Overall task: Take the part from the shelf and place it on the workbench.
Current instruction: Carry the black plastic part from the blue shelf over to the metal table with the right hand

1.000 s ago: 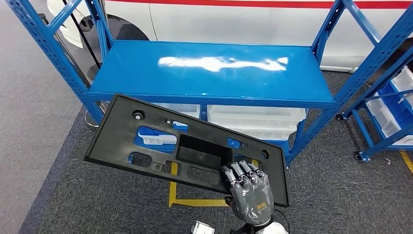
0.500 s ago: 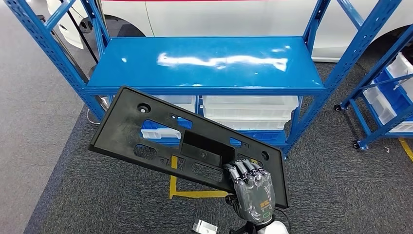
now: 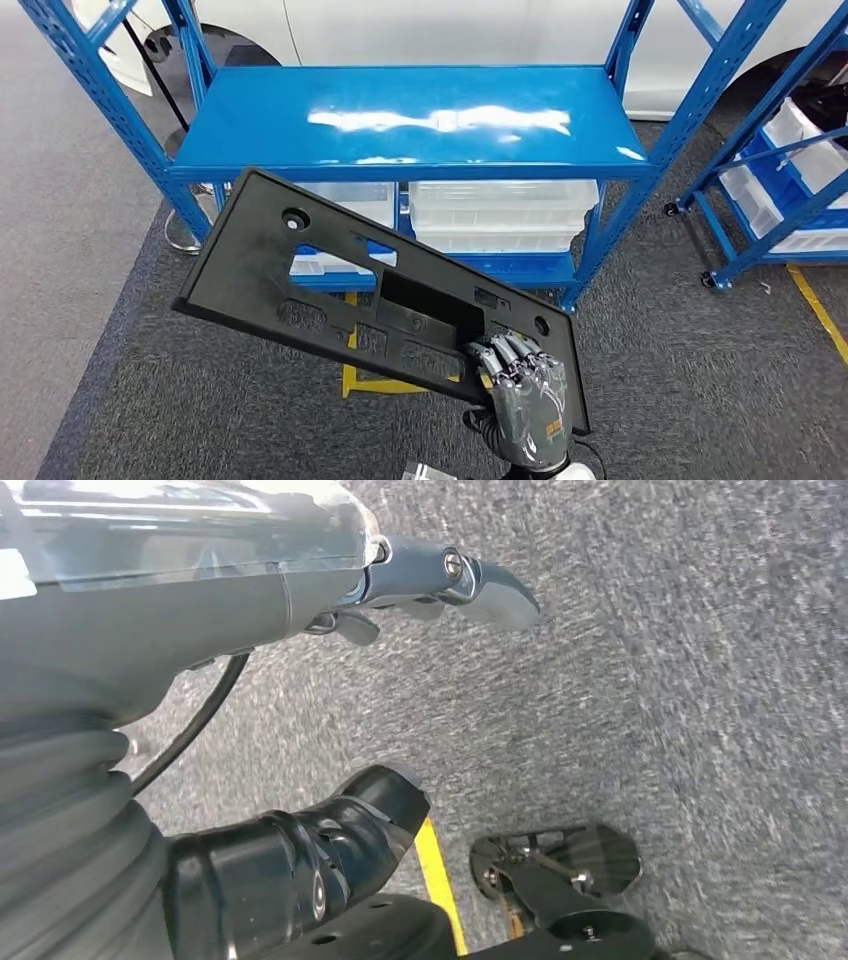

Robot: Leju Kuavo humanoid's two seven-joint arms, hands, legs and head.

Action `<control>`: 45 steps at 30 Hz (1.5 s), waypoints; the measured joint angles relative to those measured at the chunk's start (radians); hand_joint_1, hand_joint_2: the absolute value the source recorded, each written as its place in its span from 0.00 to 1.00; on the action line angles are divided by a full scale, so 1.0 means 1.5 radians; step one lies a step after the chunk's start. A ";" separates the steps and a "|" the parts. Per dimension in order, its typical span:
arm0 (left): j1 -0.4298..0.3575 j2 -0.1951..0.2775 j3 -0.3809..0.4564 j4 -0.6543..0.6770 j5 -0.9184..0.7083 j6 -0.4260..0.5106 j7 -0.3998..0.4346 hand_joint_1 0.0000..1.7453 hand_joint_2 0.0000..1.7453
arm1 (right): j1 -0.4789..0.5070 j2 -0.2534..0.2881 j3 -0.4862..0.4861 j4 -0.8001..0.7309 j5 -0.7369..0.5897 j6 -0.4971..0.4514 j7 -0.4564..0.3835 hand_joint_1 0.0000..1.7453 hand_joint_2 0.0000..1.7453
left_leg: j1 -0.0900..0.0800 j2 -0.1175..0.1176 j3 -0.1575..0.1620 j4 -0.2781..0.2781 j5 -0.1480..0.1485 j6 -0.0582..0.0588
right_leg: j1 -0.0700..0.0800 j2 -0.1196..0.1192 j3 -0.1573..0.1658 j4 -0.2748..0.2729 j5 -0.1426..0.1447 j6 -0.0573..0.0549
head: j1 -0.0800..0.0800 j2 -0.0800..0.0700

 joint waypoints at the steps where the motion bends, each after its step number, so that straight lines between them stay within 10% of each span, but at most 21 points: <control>1: 0.000 0.000 0.000 0.000 0.000 0.000 0.001 0.00 1.00 | 0.009 0.004 -0.012 -0.005 -0.003 0.000 -0.008 1.00 1.00 | 0.000 0.006 -0.002 0.000 0.003 0.003 | -0.002 -0.004 -0.016 0.037 -0.023 0.003 | 0.001 0.000; 3: 0.001 0.000 0.001 0.000 0.001 0.000 0.002 0.00 1.00 | 0.025 0.013 -0.036 -0.013 -0.007 0.000 -0.020 1.00 1.00 | -0.001 0.018 -0.008 0.002 0.005 0.006 | -0.004 -0.007 -0.049 0.121 -0.062 0.009 | 0.001 0.000; 5: 0.002 0.000 0.002 0.000 0.001 0.000 0.003 0.00 1.00 | 0.041 0.021 -0.059 -0.022 -0.017 0.000 -0.032 1.00 1.00 | -0.001 0.031 -0.012 0.007 0.005 0.005 | -0.007 -0.011 -0.047 0.136 -0.057 0.012 | 0.001 0.000; 9: 0.002 -0.001 0.004 0.000 0.004 0.001 0.002 0.00 1.00 | 0.070 0.051 -0.111 -0.048 -0.045 0.000 -0.081 1.00 1.00 | -0.005 0.051 -0.015 0.019 -0.003 -0.007 | -0.004 -0.055 0.034 -0.011 -0.002 0.005 | 0.001 0.000; 13: 0.001 -0.001 0.009 0.000 0.007 0.003 0.002 0.00 1.00 | 0.099 0.090 -0.172 -0.076 -0.075 0.000 -0.138 1.00 1.00 | -0.009 0.068 -0.015 0.024 -0.009 -0.018 | 0.001 -0.049 0.034 -0.028 -0.001 -0.018 | 0.000 0.000; 18: 0.003 -0.002 0.016 0.000 0.007 0.004 0.001 0.00 1.00 | 0.113 0.122 -0.209 -0.094 -0.085 -0.001 -0.158 1.00 1.00 | -0.005 0.015 -0.078 0.173 -0.098 -0.025 | 0.000 -0.014 0.028 -0.033 0.010 -0.036 | 0.000 0.000; 20: 0.004 -0.002 0.017 0.000 0.007 0.004 0.001 0.00 1.00 | 0.118 0.128 -0.219 -0.094 -0.086 -0.001 -0.162 1.00 1.00 | -0.005 0.010 -0.090 0.201 -0.095 -0.024 | 0.002 0.003 0.027 -0.032 0.011 -0.038 | 0.000 0.000; 23: 0.004 -0.001 0.017 0.000 0.007 0.004 0.000 0.00 1.00 | 0.126 0.141 -0.238 -0.099 -0.097 -0.001 -0.182 1.00 1.00 | -0.005 -0.014 -0.041 0.096 -0.030 -0.016 | 0.003 0.027 0.025 -0.027 0.014 -0.035 | 0.000 0.000; 26: 0.003 -0.001 0.018 0.000 0.007 0.006 -0.001 0.00 1.00 | 0.131 0.159 -0.264 -0.109 -0.117 -0.001 -0.211 1.00 1.00 | -0.006 -0.045 -0.017 0.030 -0.014 -0.011 | 0.002 0.044 0.016 -0.024 0.019 -0.024 | 0.000 0.000; 29: 0.002 -0.002 0.018 0.000 0.007 0.009 -0.001 0.00 1.00 | 0.140 0.172 -0.290 -0.120 -0.130 -0.001 -0.229 1.00 1.00 | -0.004 -0.026 -0.014 0.020 -0.005 -0.005 | 0.000 0.047 0.009 -0.020 0.020 -0.011 | 0.001 0.000; 35: 0.006 -0.002 0.019 0.000 0.007 0.011 -0.001 0.00 1.00 | 0.150 0.198 -0.335 -0.131 -0.179 -0.001 -0.281 1.00 1.00 | -0.002 0.030 -0.019 0.013 0.004 0.004 | -0.006 -0.010 -0.058 0.148 -0.069 0.004 | 0.006 0.000; 41: 0.004 -0.002 0.022 0.000 0.007 0.013 -0.003 0.00 1.00 | 0.160 0.229 -0.387 -0.153 -0.287 -0.001 -0.325 1.00 1.00 | -0.007 0.069 -0.015 0.020 -0.005 -0.014 | -0.002 -0.069 0.046 -0.028 -0.012 -0.004 | 0.005 0.000; 45: 0.003 -0.002 0.023 0.000 0.007 0.013 -0.005 0.00 1.00 | 0.169 0.240 -0.400 -0.163 -0.323 -0.003 -0.331 1.00 1.00 | -0.005 0.064 -0.018 0.038 -0.025 -0.027 | -0.002 -0.040 0.040 -0.033 -0.005 -0.024 | 0.005 0.000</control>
